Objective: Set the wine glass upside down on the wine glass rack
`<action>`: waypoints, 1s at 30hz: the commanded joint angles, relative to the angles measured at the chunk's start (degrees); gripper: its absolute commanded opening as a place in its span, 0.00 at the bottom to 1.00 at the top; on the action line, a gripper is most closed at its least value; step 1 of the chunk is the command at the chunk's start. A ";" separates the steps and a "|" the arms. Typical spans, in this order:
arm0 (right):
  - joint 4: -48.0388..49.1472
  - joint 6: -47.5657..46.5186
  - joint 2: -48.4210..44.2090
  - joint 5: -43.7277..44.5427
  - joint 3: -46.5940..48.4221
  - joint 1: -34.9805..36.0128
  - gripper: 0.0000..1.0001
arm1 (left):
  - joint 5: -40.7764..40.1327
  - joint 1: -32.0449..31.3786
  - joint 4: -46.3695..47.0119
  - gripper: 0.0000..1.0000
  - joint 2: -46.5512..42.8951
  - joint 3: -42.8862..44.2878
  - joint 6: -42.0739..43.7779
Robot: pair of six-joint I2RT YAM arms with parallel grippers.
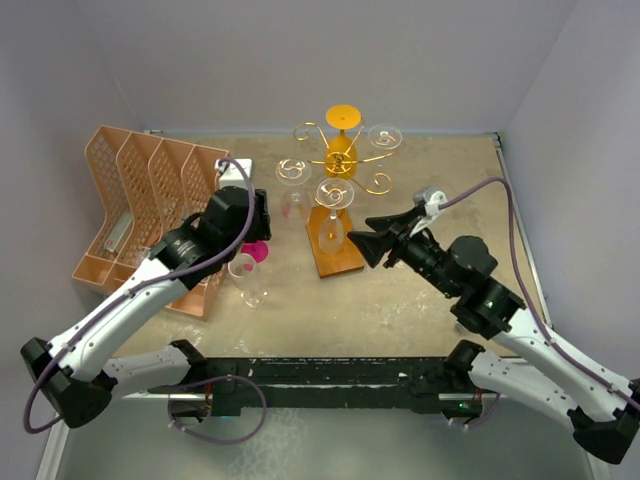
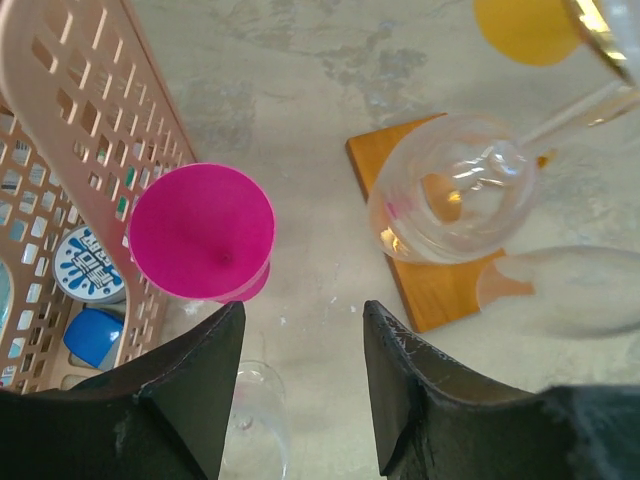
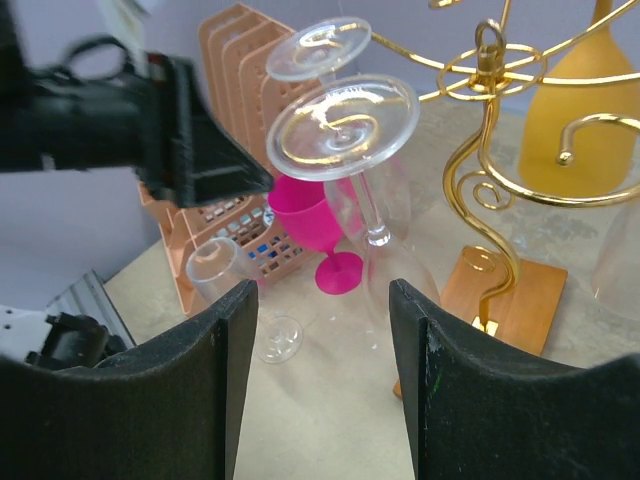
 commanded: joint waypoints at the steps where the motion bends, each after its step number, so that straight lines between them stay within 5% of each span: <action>1: -1.50 3.02 -5.00 1.84 3.65 0.12 0.57 | 1.05 3.22 1.98 0.47 4.34 -0.09 -1.53; 6: -2.56 7.02 -9.66 4.95 5.08 0.09 0.57 | 6.88 9.70 5.34 0.41 8.79 -1.77 -2.96; 17: -1.86 13.23 -14.97 9.53 6.52 0.09 0.56 | 9.47 10.27 8.51 0.41 16.18 -3.13 -2.17; 30: 0.56 17.66 -15.77 9.70 5.65 0.08 0.55 | 6.73 10.28 7.76 0.00 16.43 -2.60 1.55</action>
